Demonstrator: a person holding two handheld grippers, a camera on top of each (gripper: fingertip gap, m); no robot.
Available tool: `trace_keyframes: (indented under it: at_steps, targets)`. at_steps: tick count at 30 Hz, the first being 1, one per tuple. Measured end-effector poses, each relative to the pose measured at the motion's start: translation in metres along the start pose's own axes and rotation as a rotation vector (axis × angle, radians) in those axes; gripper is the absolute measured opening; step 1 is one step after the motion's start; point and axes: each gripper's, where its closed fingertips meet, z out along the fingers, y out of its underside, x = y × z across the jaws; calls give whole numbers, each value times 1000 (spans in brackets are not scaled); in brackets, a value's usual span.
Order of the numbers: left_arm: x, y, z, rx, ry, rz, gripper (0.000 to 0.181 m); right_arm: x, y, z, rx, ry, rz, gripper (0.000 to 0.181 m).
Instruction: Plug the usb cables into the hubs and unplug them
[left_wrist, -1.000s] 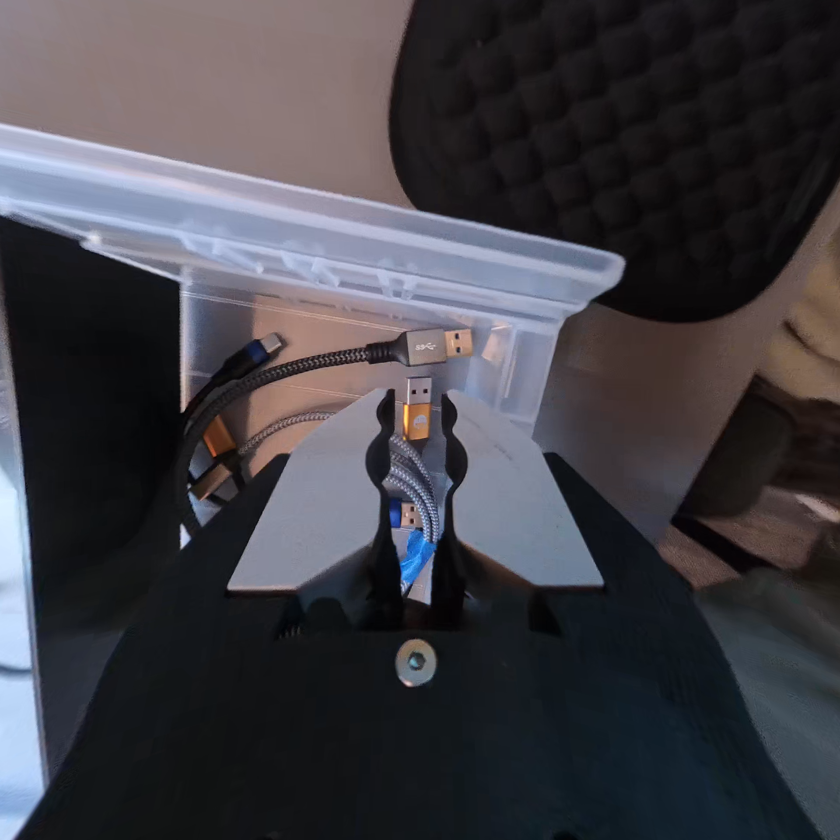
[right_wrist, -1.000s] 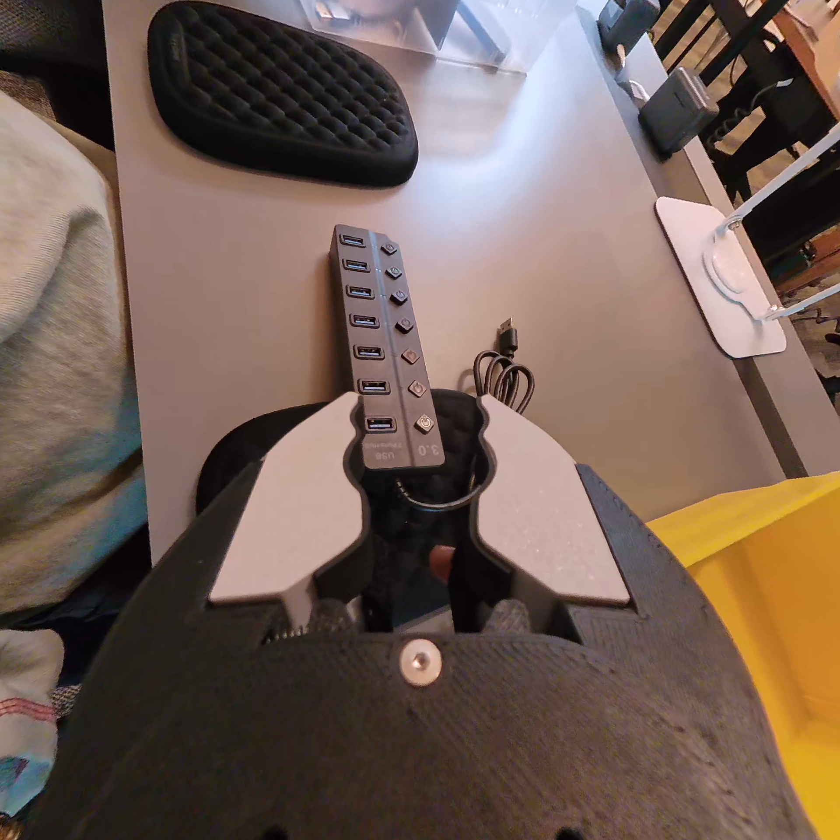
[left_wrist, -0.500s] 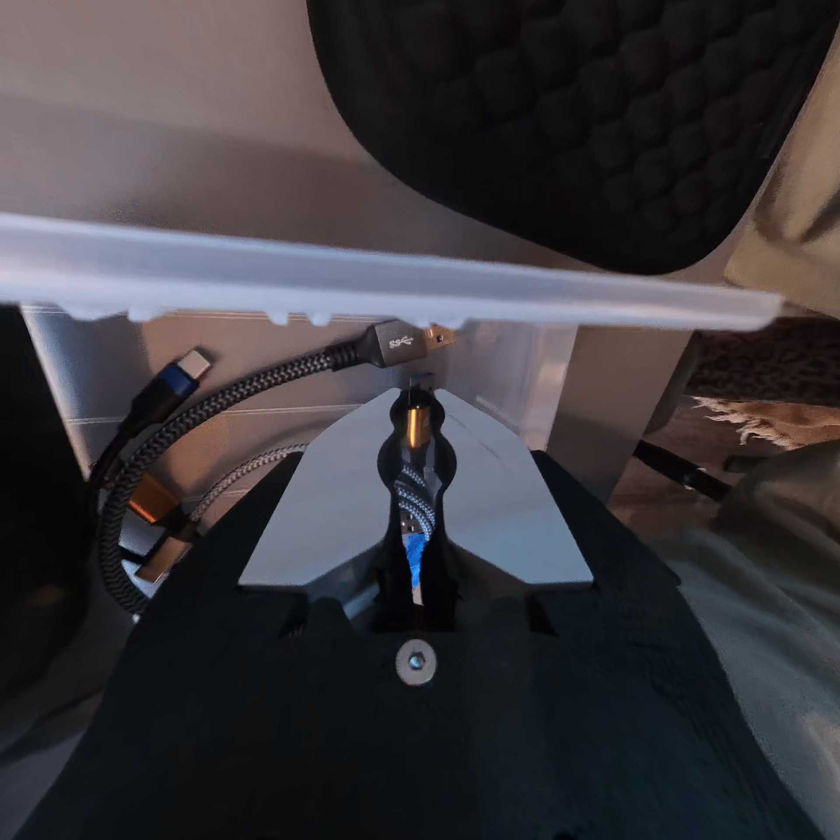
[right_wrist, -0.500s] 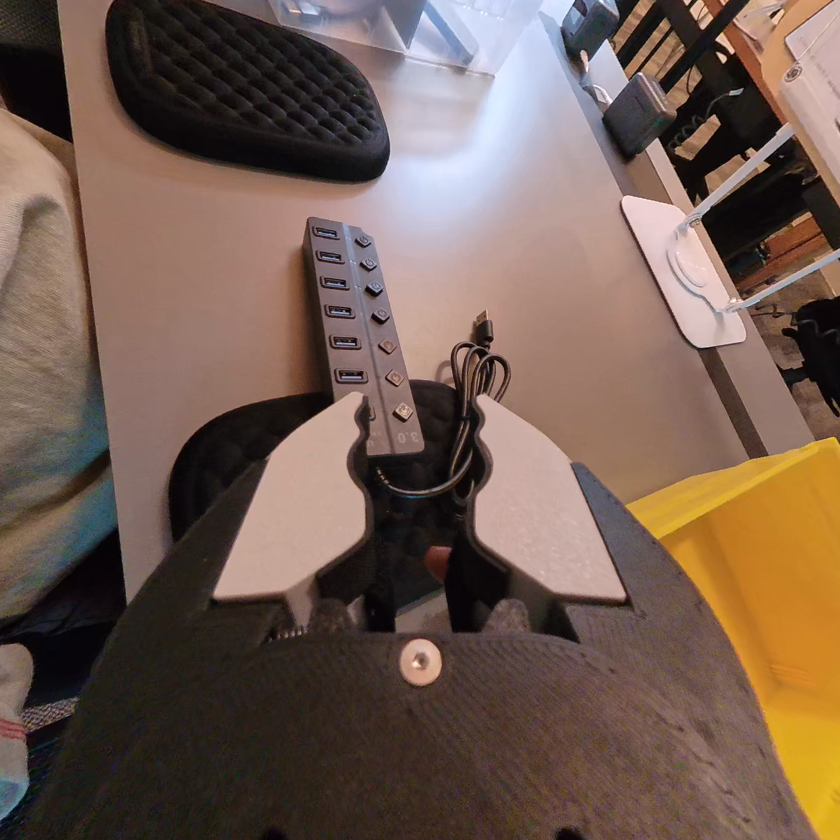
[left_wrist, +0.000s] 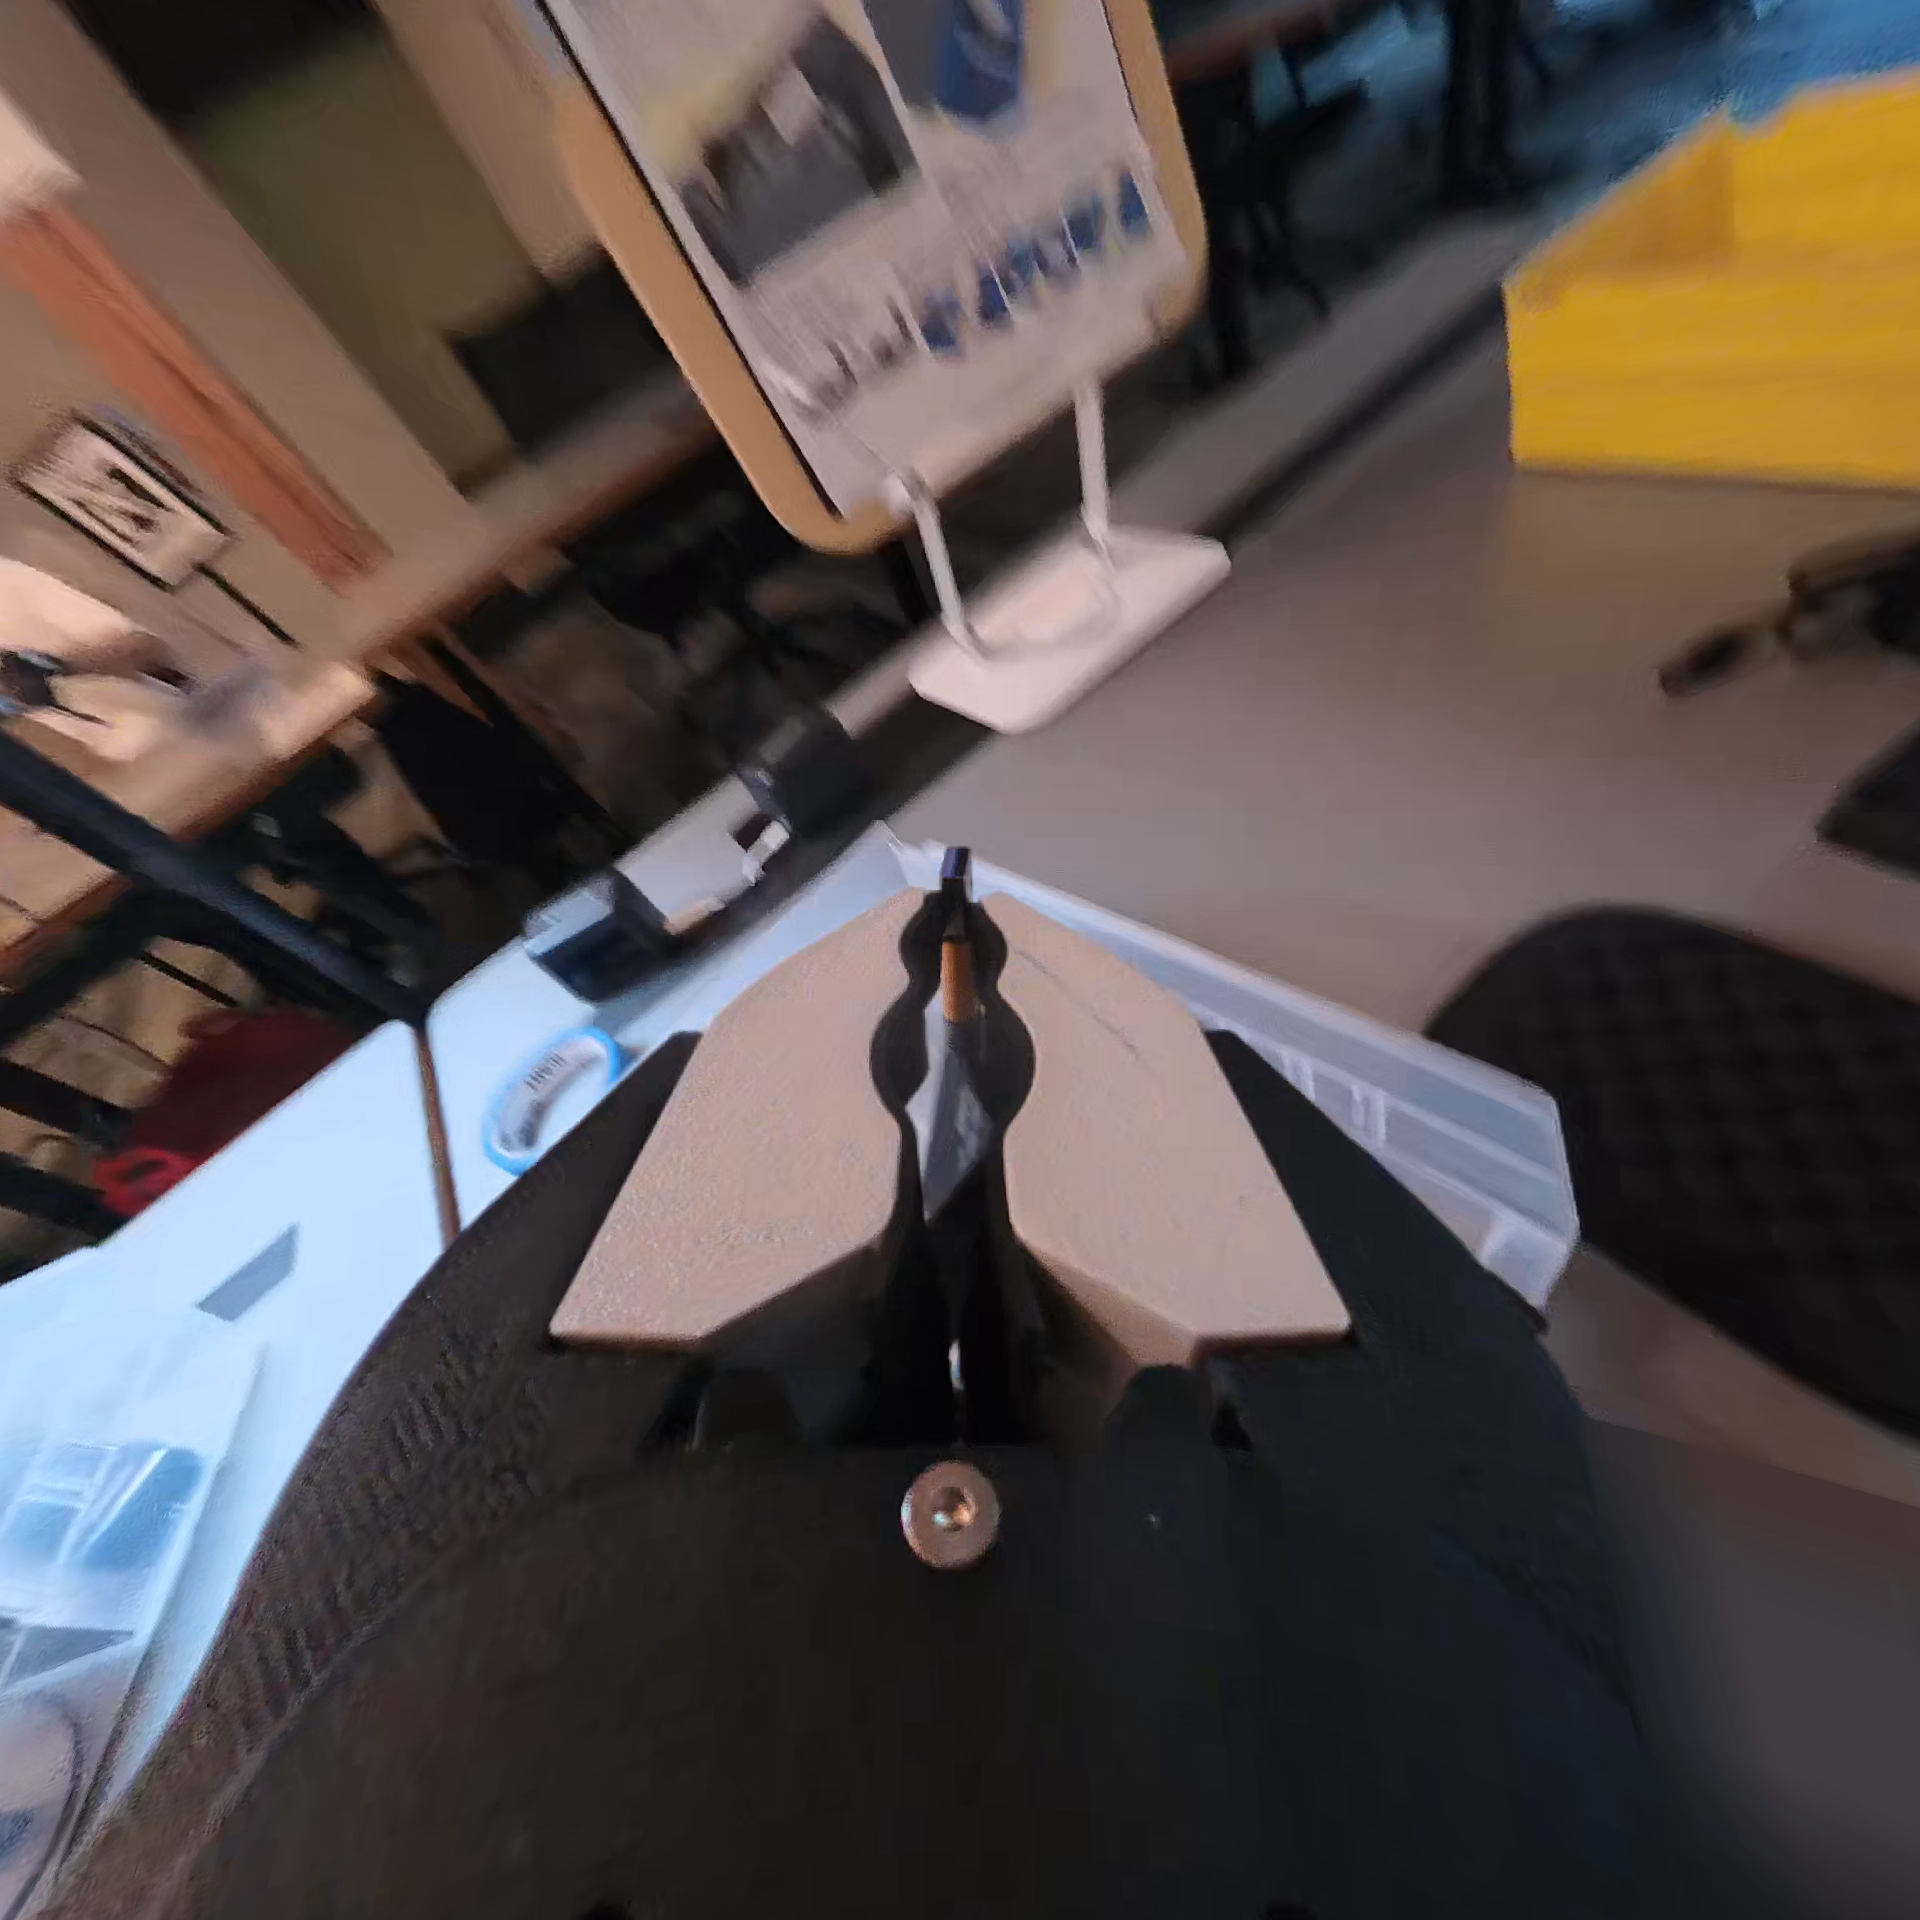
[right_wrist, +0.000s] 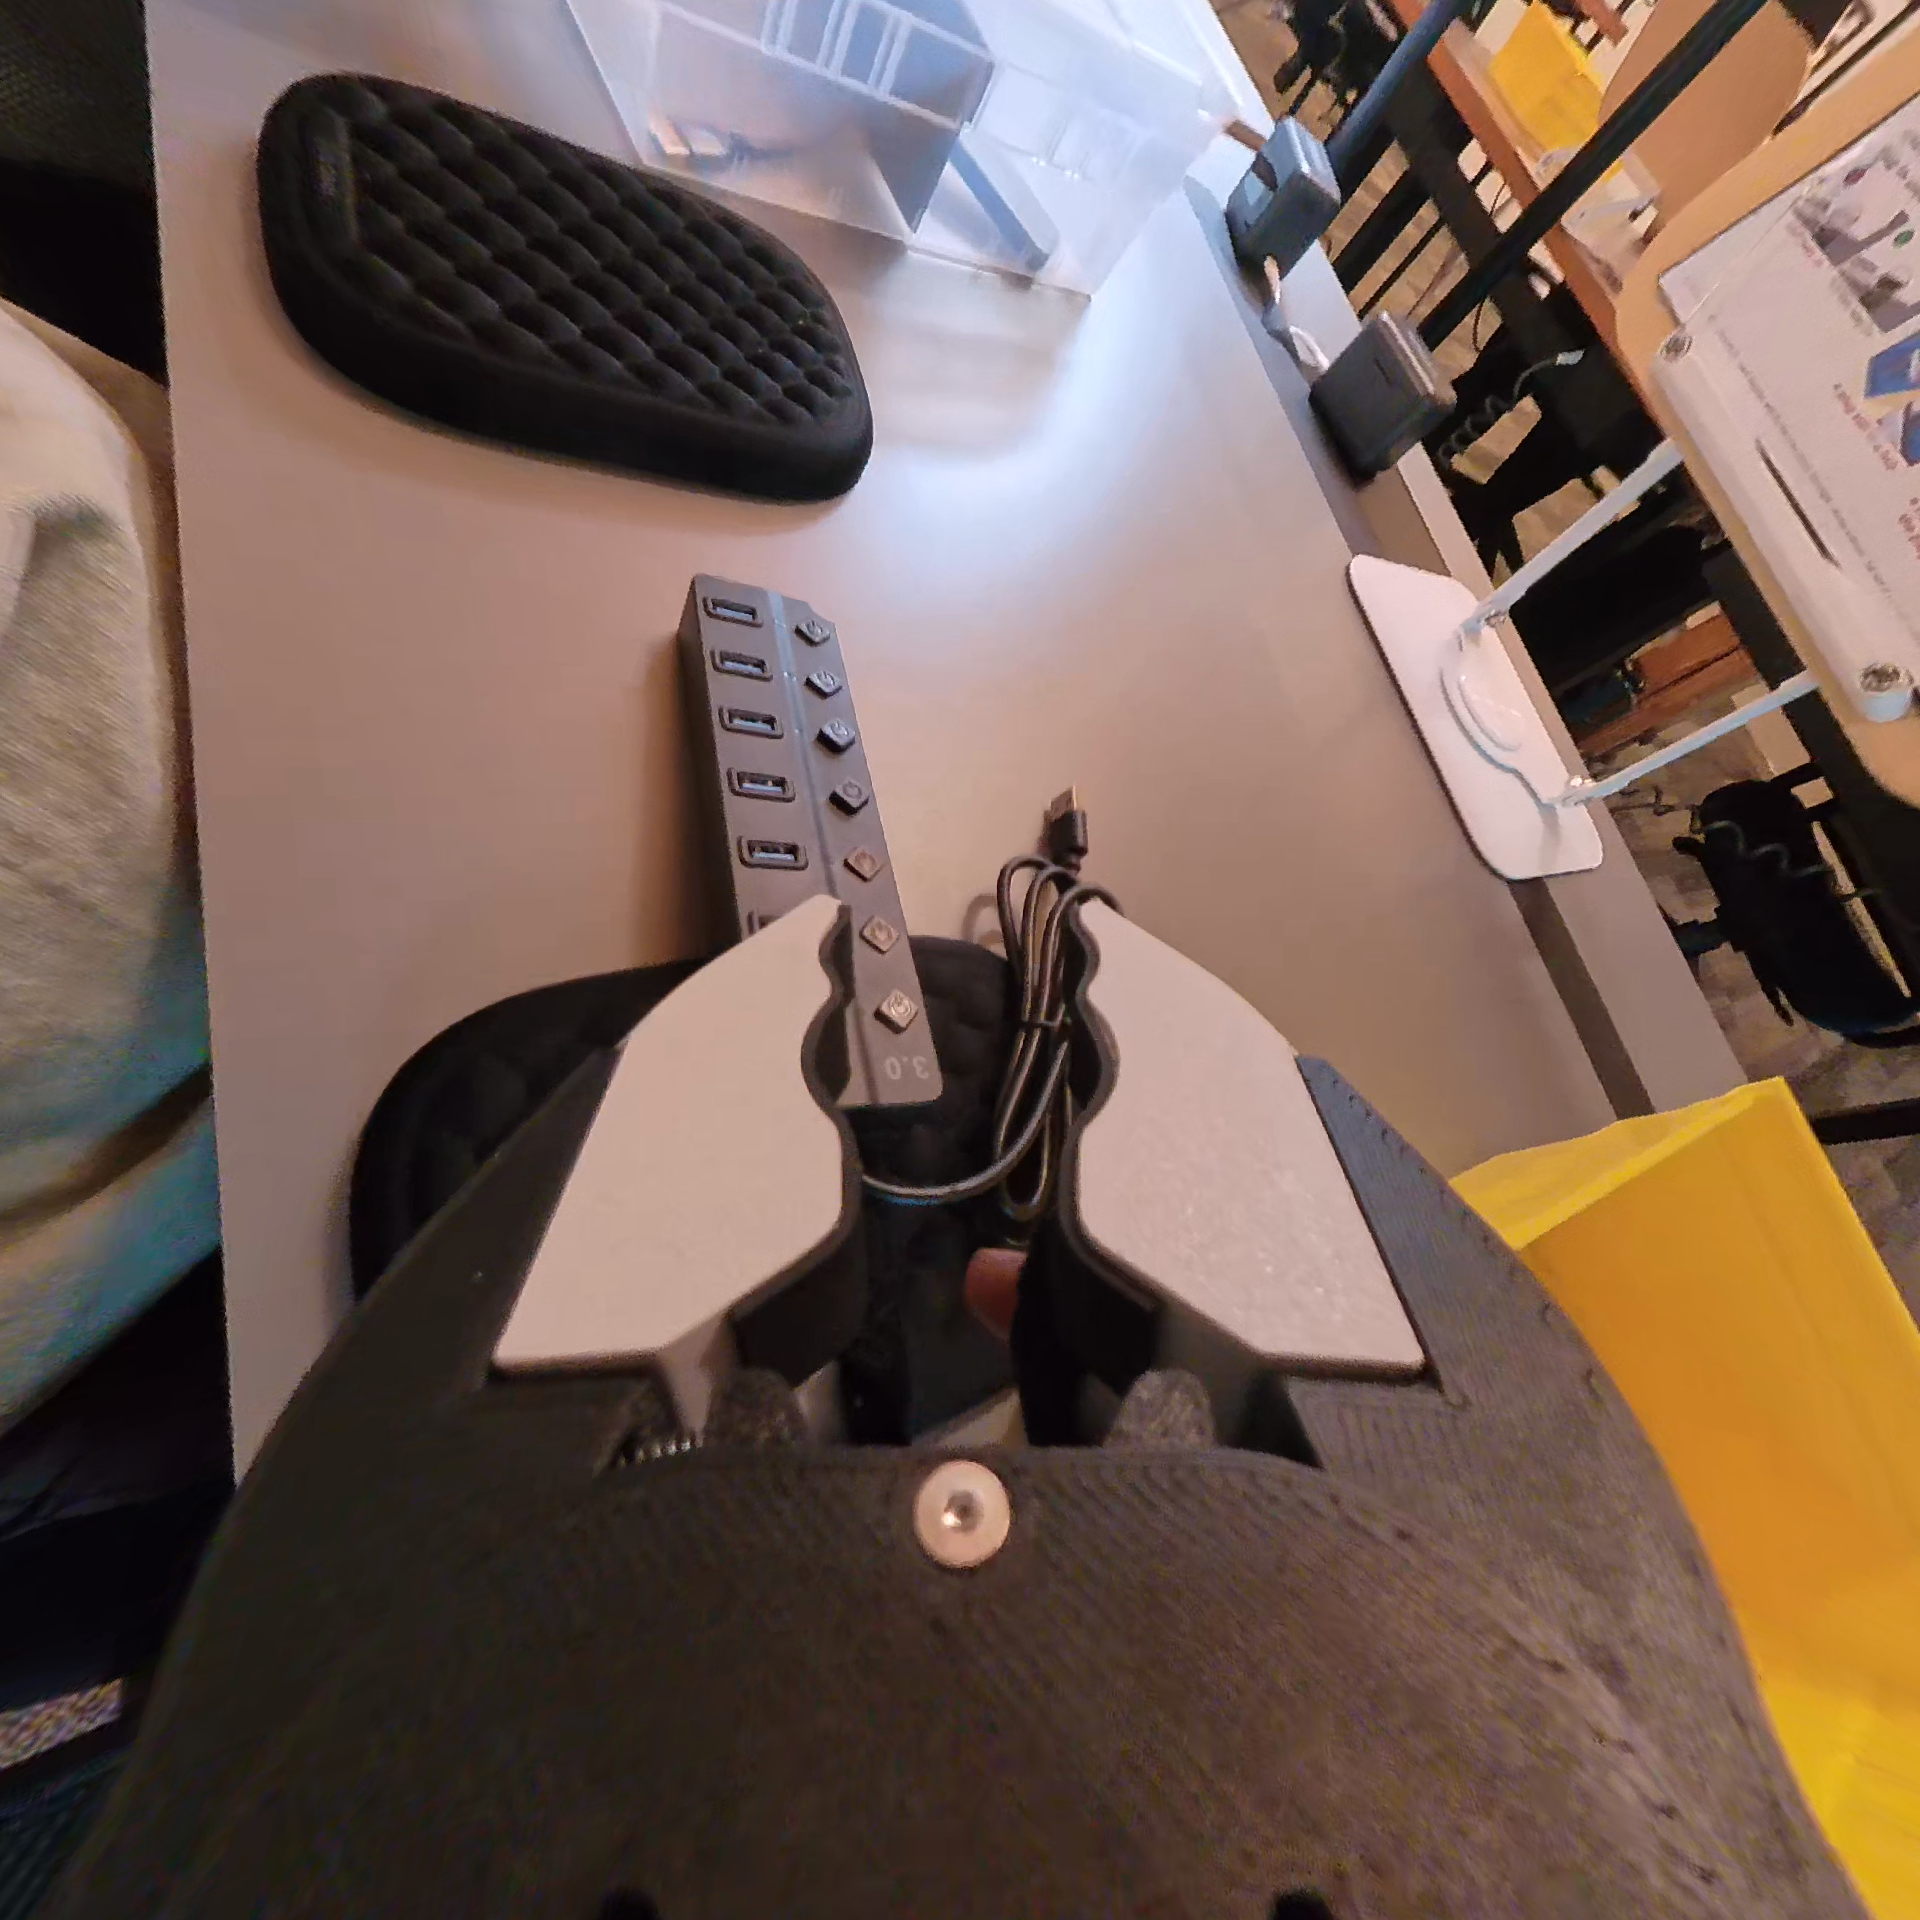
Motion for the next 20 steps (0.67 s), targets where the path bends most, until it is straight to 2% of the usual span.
trace_keyframes:
  at_steps: [1,8,11,15,20]
  targets:
    - [-7,-12,-7,65,-53,-13,5,0,-3,0,13,1,-4,38]
    - [-52,-73,-56,497,-339,-164,5,0,-21,-3,68,26,-40,39]
    - [-60,-94,-80,669,-392,-200,5,1,-30,-4,110,37,-50,39]
    - [-26,-121,-83,790,-247,-235,5,2,-55,-3,235,46,-44,39]
    - [70,-143,-45,701,115,-219,4,-9,-123,7,544,-10,38,36]
